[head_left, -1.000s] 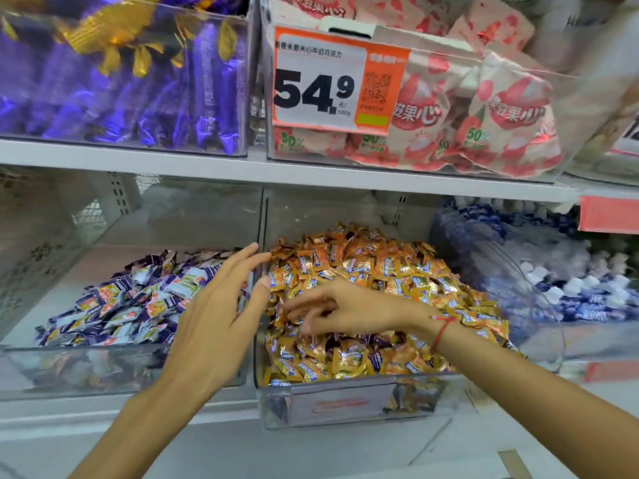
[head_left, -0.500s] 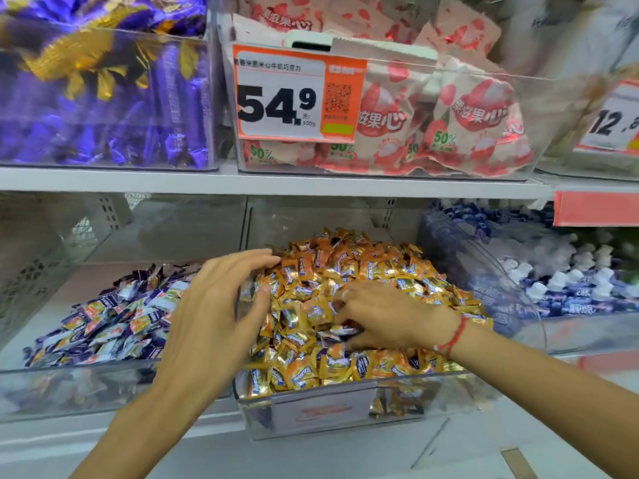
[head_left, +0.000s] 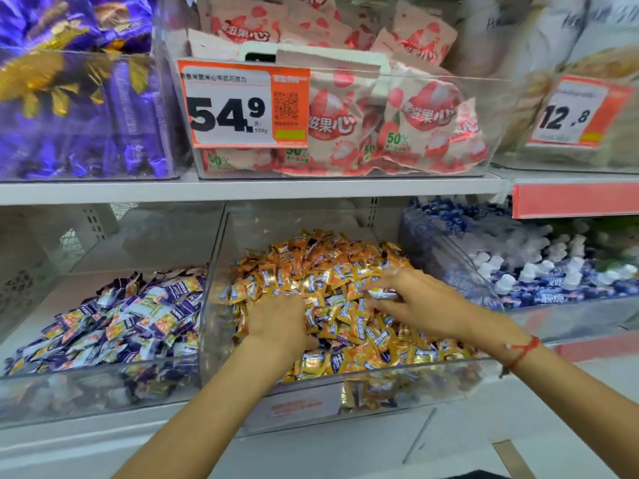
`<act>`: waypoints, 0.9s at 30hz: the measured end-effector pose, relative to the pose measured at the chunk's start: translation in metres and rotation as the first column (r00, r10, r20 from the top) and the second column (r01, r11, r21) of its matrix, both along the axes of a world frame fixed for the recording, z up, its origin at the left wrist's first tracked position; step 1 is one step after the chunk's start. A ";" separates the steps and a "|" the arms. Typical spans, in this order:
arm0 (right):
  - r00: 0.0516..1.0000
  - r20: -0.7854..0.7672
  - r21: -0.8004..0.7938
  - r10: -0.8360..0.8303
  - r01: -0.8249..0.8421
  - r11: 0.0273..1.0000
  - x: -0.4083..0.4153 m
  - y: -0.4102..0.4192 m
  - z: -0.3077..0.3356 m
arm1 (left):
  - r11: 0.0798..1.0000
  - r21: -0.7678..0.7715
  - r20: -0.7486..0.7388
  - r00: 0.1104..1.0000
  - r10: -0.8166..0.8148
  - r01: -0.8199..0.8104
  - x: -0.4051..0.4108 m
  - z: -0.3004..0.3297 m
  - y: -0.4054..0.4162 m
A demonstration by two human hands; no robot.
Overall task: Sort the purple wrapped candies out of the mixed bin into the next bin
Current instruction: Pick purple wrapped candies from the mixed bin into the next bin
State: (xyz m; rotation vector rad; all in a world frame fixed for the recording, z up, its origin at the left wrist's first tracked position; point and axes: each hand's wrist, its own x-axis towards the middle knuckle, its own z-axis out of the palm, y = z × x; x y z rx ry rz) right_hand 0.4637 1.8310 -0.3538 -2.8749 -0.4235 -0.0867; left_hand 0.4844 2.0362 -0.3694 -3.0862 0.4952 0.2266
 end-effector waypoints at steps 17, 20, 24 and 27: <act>0.983 -0.186 0.746 0.007 0.137 0.652 -0.005 0.057 0.027 | -0.491 -0.400 -0.727 0.594 -0.344 -0.774 -0.010 0.015 0.009; 0.996 0.083 0.602 -0.028 -0.028 0.798 -0.005 0.072 0.024 | -0.523 -0.333 -0.714 0.572 -0.404 -0.785 -0.014 0.017 0.006; 0.988 0.142 0.465 0.060 -0.120 0.877 0.001 0.082 0.011 | -0.610 -0.329 -0.722 0.608 -0.329 -0.721 -0.016 0.007 -0.002; 0.992 0.105 0.362 0.072 -0.106 0.926 0.004 0.059 0.013 | -0.654 -0.455 -0.709 0.690 -0.145 -0.605 -0.013 0.001 0.005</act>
